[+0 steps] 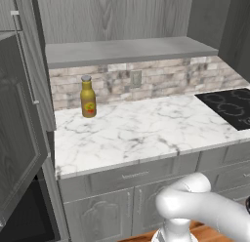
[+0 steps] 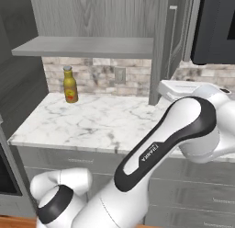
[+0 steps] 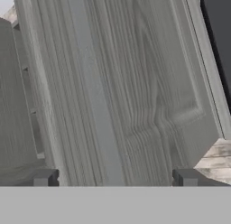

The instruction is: Close all open cabinet doors.

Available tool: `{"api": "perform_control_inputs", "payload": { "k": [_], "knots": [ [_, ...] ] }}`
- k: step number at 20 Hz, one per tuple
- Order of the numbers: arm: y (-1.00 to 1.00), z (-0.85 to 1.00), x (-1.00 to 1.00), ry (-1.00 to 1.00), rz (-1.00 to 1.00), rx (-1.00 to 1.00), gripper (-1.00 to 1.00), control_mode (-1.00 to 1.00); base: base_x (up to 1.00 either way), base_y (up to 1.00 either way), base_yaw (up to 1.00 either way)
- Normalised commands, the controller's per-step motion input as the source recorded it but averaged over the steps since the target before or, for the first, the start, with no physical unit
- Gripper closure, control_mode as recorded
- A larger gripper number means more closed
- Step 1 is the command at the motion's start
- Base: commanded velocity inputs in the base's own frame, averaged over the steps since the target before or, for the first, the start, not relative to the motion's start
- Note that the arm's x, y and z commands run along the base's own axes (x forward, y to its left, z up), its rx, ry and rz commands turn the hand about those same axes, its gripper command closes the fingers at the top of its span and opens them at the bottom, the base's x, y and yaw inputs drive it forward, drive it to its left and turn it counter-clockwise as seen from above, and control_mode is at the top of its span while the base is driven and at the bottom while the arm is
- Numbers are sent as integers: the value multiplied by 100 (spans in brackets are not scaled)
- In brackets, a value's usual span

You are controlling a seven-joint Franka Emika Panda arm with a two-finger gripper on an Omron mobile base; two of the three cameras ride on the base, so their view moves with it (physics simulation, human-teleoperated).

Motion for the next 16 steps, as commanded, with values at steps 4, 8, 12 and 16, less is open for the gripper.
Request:
{"api": "perform_control_inputs", "payload": {
  "k": [4,8,12,16],
  "knots": [
    [49,0,21,0,0,0,-100,-100,0,0,0],
    [53,0,26,0,0,-1,-100,-100,0,0,0],
    [56,0,23,0,0,-1,-100,-100,0,0,0],
    [56,0,27,0,0,-1,-100,-100,0,0,0]
  ]
}}
